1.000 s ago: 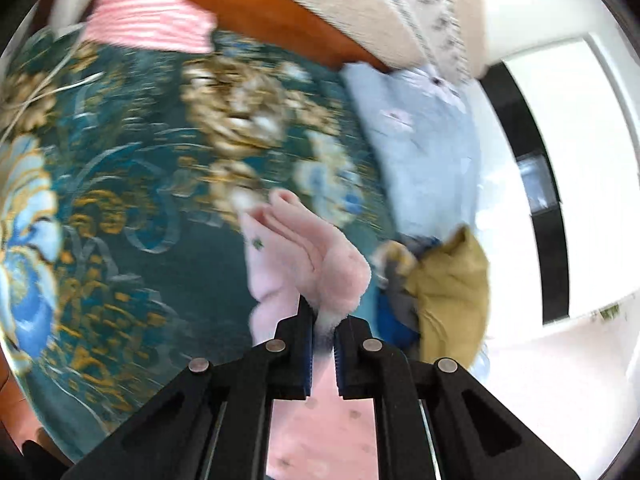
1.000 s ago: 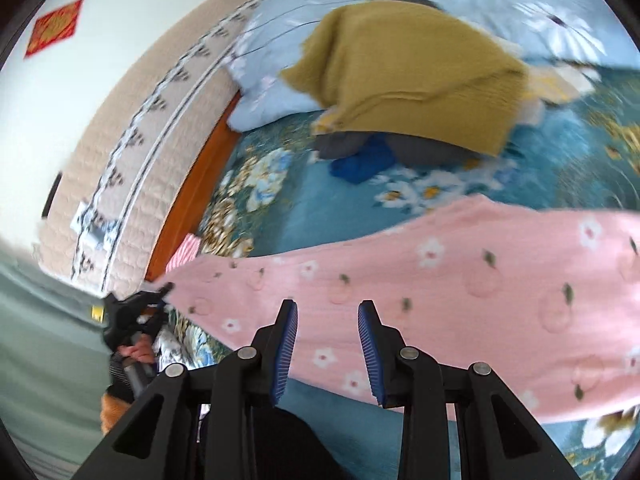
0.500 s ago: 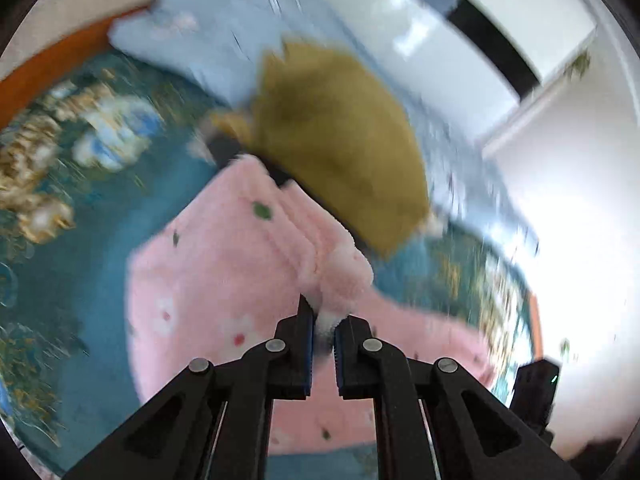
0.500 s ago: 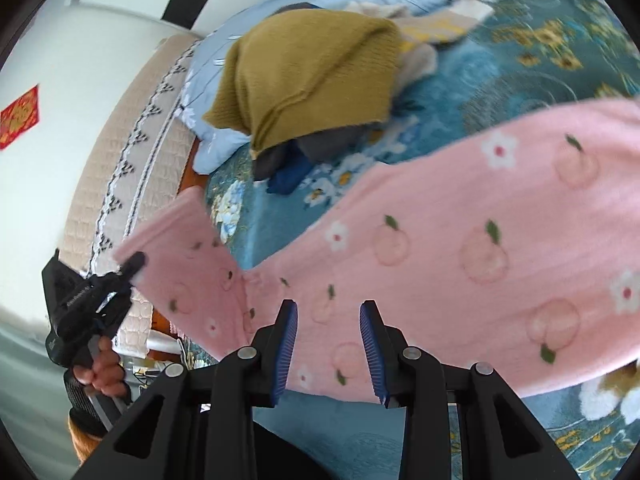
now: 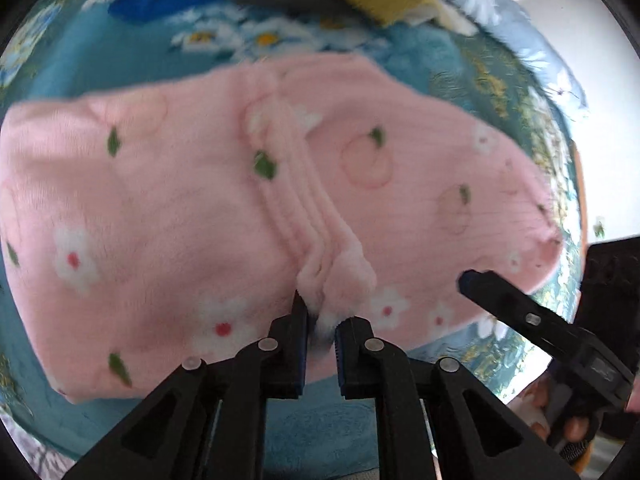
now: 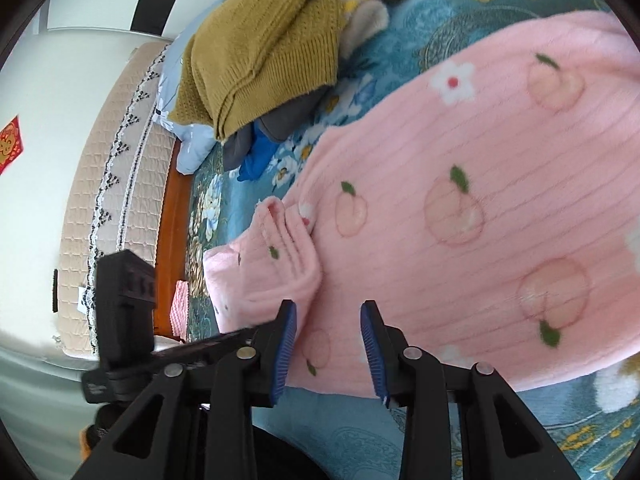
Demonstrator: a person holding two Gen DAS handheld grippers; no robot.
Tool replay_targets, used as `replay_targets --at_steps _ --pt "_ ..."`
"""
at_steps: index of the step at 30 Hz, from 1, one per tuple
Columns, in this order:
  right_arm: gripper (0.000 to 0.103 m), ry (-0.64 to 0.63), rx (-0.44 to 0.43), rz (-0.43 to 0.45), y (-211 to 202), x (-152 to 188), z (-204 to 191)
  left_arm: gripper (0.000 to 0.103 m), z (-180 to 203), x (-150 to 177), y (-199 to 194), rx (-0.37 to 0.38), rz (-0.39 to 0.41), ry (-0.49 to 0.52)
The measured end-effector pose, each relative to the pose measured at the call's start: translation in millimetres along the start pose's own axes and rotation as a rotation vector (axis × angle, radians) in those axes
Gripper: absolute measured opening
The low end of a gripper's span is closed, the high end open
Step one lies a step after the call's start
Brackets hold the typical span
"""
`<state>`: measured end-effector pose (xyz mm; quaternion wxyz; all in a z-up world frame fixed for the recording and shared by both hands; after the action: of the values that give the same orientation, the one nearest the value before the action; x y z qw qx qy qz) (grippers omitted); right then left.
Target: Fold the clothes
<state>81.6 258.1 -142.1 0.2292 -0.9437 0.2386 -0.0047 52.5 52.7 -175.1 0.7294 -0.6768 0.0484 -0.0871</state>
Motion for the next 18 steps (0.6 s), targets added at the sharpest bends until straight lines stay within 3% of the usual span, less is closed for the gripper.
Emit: replay_targets --at_steps 3,9,12,15,18 --pt "0.046 -0.005 0.002 -0.009 6.7 0.2 -0.5 0.023 -17.7 3.3 0.7 0.108 -0.027 -0.107" --pt "0.046 -0.044 -0.016 -0.044 29.5 -5.8 -14.5 0.037 -62.6 -0.1 -48.9 0.303 0.089 -0.271" --pt "0.047 -0.080 -0.021 -0.074 48.1 -9.2 -26.2 0.038 -92.4 -4.5 -80.3 0.344 0.140 -0.328" --pt "0.049 -0.125 -0.021 -0.117 67.8 -11.9 -39.4 0.039 -129.3 -3.2 -116.4 0.277 0.242 -0.344" --pt "0.049 -0.193 0.008 -0.176 91.9 -15.7 -47.0 0.040 -175.5 2.1 -143.5 0.052 0.345 -0.332"
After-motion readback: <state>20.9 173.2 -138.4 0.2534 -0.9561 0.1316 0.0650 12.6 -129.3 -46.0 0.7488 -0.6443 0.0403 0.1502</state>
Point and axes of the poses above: each gripper's, at about its wrist camera, not at the fingertips, and y roughly the way its jaws point, z to its right, x to its underside, the point moved 3 cm from there along y, roughly the way its jaws point, and after that the axes turned 15 degrees about -x, right-handed, at the moved point
